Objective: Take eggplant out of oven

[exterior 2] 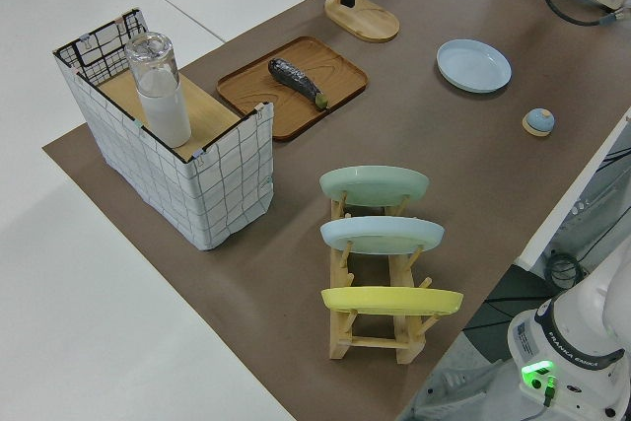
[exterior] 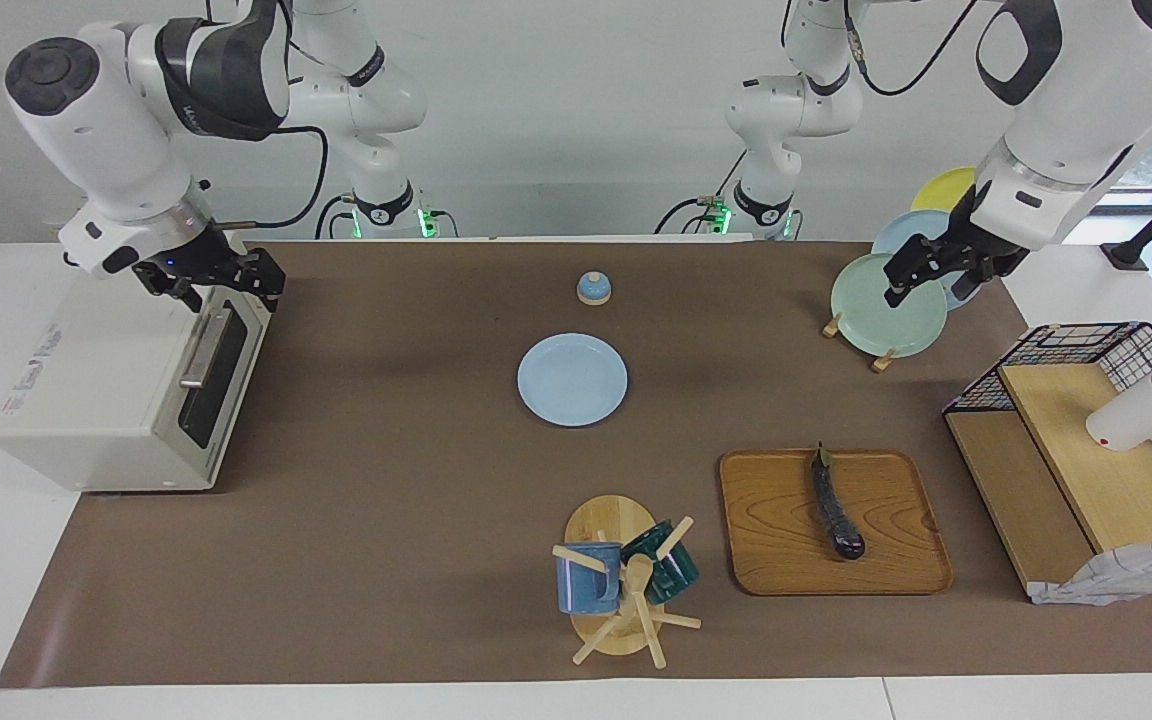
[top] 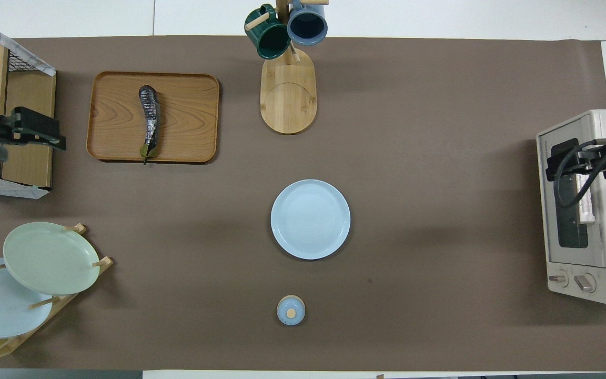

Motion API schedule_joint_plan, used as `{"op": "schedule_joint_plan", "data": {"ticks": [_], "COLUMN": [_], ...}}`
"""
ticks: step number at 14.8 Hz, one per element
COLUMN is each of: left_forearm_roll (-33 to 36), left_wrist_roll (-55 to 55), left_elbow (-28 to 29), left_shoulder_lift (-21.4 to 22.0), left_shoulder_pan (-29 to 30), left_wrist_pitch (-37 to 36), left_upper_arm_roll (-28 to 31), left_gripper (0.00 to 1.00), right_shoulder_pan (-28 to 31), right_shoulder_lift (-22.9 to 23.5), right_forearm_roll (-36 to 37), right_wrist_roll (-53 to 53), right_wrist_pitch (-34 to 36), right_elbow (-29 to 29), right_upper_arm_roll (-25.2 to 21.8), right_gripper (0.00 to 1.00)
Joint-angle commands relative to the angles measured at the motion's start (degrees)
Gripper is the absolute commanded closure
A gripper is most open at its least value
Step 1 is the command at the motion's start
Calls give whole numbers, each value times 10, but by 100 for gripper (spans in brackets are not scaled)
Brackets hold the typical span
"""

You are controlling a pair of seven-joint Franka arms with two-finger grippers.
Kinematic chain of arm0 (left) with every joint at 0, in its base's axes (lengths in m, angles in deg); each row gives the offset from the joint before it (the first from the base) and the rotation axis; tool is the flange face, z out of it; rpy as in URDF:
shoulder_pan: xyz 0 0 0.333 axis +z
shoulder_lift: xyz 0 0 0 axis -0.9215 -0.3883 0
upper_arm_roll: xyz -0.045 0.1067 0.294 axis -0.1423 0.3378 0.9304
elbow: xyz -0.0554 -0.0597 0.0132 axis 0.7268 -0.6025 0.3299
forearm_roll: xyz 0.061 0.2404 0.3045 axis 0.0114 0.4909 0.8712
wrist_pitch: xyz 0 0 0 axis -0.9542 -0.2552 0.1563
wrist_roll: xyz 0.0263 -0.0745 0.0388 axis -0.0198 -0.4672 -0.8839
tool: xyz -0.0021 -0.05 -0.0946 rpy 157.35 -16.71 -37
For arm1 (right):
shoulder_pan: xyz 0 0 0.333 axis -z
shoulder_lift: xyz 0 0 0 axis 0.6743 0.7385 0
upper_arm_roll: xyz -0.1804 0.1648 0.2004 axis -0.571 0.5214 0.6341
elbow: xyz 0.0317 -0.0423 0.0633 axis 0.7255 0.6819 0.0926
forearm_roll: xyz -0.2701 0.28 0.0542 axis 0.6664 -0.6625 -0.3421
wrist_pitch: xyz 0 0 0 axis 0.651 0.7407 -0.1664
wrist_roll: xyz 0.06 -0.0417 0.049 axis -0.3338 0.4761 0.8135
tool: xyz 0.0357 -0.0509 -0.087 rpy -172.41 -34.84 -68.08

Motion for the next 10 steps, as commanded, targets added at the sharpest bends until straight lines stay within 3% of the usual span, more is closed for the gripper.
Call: {"op": "schedule_joint_plan", "data": {"ticks": [1, 5, 8, 10], "left_forearm_roll": [9, 10, 12, 15], "left_wrist_roll": [-4, -4, -1, 2], "left_elbow": [98, 100, 51, 35], "left_shoulder_lift": [59, 67, 53, 48], "left_shoulder_pan": [-9, -8, 7, 47], "left_wrist_pitch": [16, -11, -59, -74], "left_upper_arm_roll": [1, 0, -6, -42], "left_gripper": [0, 0, 0, 0], "right_shoulder_pan": [1, 1, 1, 1], "right_shoulder_lift": [-5, -5, -5, -5], "right_forearm_roll": [-16, -16, -16, -16], "right_wrist_roll": [-5, -5, -5, -5], "right_wrist_pitch": [-3, -3, -3, -3], "right_elbow": [0, 0, 0, 0], "right_upper_arm_roll": [-2, -2, -2, -2], "right_gripper": [0, 0, 0, 0]}}
